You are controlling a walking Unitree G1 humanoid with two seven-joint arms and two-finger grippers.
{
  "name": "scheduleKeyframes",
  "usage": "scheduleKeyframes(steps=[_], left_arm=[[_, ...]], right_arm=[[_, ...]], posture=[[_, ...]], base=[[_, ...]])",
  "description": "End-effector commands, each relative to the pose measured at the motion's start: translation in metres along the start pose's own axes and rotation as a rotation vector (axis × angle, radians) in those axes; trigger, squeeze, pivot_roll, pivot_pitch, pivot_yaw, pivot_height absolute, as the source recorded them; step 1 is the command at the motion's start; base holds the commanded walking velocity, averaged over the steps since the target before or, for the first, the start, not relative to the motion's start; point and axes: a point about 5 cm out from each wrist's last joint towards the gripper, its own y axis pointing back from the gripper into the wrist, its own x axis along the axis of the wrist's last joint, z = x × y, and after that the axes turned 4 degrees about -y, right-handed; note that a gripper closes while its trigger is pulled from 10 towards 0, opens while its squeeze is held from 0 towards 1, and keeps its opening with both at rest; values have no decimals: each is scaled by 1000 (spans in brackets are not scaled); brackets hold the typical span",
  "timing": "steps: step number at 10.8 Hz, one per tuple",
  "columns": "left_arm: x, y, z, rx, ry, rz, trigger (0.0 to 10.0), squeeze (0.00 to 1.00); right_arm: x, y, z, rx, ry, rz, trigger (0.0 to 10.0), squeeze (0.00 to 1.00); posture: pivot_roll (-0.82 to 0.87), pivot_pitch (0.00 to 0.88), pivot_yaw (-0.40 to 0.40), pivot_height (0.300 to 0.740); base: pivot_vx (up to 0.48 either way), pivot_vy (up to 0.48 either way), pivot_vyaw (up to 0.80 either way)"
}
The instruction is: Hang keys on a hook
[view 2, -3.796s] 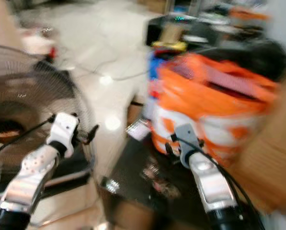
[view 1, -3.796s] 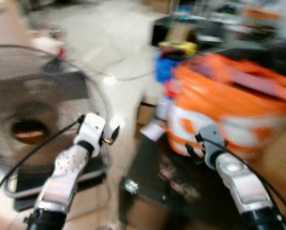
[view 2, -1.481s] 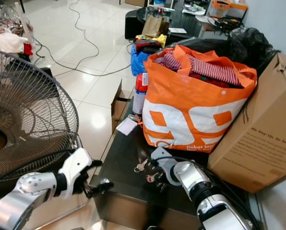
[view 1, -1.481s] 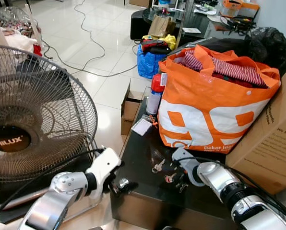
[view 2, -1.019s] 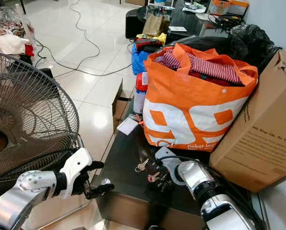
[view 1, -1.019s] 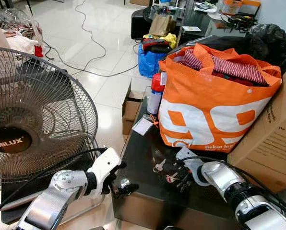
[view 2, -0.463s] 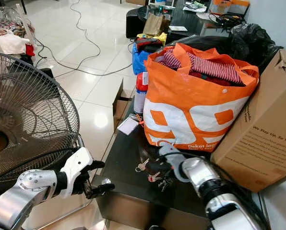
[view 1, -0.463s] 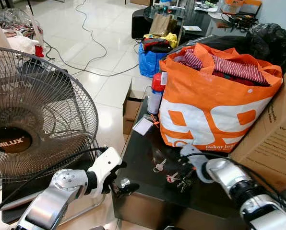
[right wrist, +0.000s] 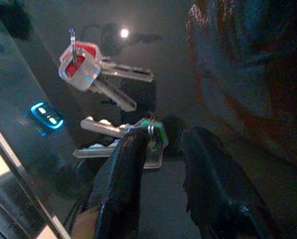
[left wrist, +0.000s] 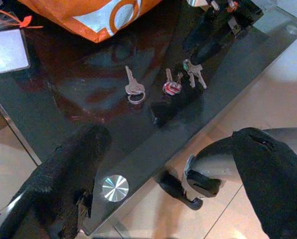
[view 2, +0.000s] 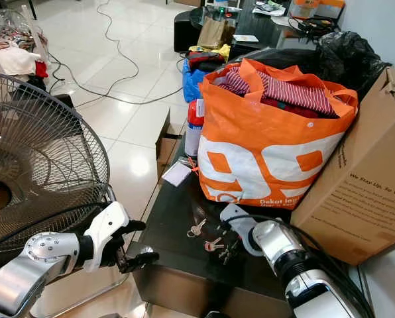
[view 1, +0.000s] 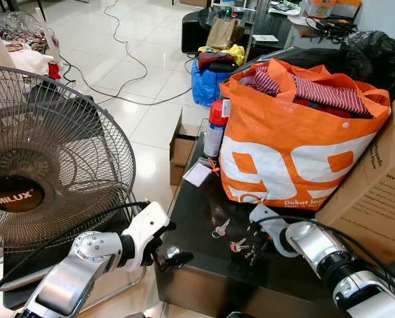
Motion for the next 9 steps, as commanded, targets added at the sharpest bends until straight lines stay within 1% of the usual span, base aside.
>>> scheduleKeyframes(steps=[1, 3, 4, 5, 7, 8, 9], left_arm=[[3, -1, -1, -12, -10, -1, 10000, 0], [3, -1, -1, -12, -10, -2, 10000, 0], [4, -1, -1, -13, -12, -2, 10000, 0], [4, -1, -1, -13, -12, -2, 10000, 0], [4, -1, -1, -13, -12, -2, 10000, 0], [4, -1, -1, -13, -12, -3, 10000, 0], [4, -1, -1, -13, -12, -3, 10000, 0]], right_arm=[[-5, 0, 1, -5, -4, -20, 10000, 0], [-7, -1, 0, -8, 1, -25, 10000, 0], [-7, -2, 1, -30, -3, -22, 10000, 0], [-7, -4, 1, -57, -22, -16, 8706, 0], [-9, -6, -1, -69, -31, -17, 5412, 0], [-10, -8, -3, -69, -28, -24, 4471, 0], [-11, -9, -3, -71, -29, -25, 4510, 0]], posture=[[-93, 0, -52, 740], [-93, 0, -51, 740], [-93, 0, -51, 740], [-92, 0, -51, 740], [-91, 0, -52, 740], [-91, 0, -52, 740], [-90, 0, -51, 740]], base=[[0, 0, 0], [0, 0, 0], [0, 0, 0], [0, 0, 0], [0, 0, 0], [0, 0, 0], [0, 0, 0]])
